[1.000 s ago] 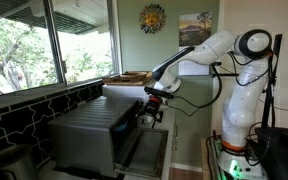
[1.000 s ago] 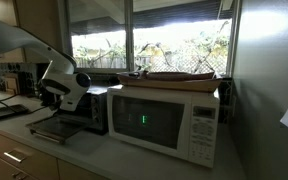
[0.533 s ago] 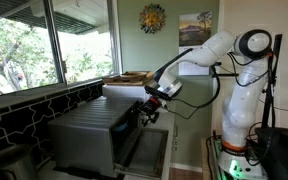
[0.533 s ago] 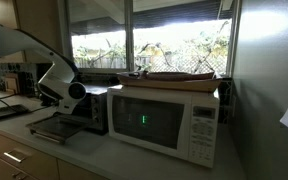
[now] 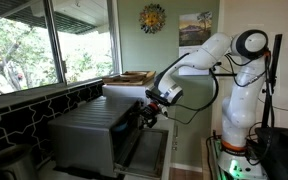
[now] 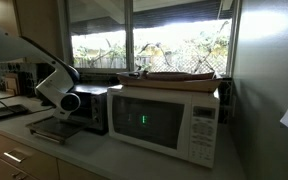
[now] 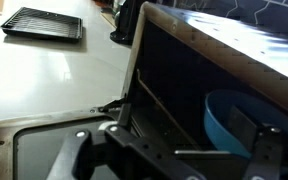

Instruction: Open the oven door then move the blue bowl from inside the oven to the top of it and close the oven door

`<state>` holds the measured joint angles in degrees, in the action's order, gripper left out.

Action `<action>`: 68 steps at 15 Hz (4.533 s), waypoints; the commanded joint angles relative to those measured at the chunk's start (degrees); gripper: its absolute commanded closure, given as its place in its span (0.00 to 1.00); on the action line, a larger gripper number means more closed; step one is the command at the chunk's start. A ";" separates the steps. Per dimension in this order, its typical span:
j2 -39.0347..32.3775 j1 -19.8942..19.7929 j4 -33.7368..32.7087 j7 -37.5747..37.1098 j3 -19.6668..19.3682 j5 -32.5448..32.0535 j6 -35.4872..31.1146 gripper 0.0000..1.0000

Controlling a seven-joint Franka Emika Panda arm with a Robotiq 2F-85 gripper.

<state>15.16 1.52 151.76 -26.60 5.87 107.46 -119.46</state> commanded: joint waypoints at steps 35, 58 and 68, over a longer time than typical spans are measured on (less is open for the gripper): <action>1.22 4.51 -2.79 4.11 3.46 5.88 -20.98 0.99; 15.10 2.63 1.26 -21.26 3.32 -32.61 -11.70 0.99; 25.20 -0.62 1.55 -27.90 1.12 -45.86 8.52 0.99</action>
<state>34.32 2.43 152.08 -52.07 8.07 65.00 -116.32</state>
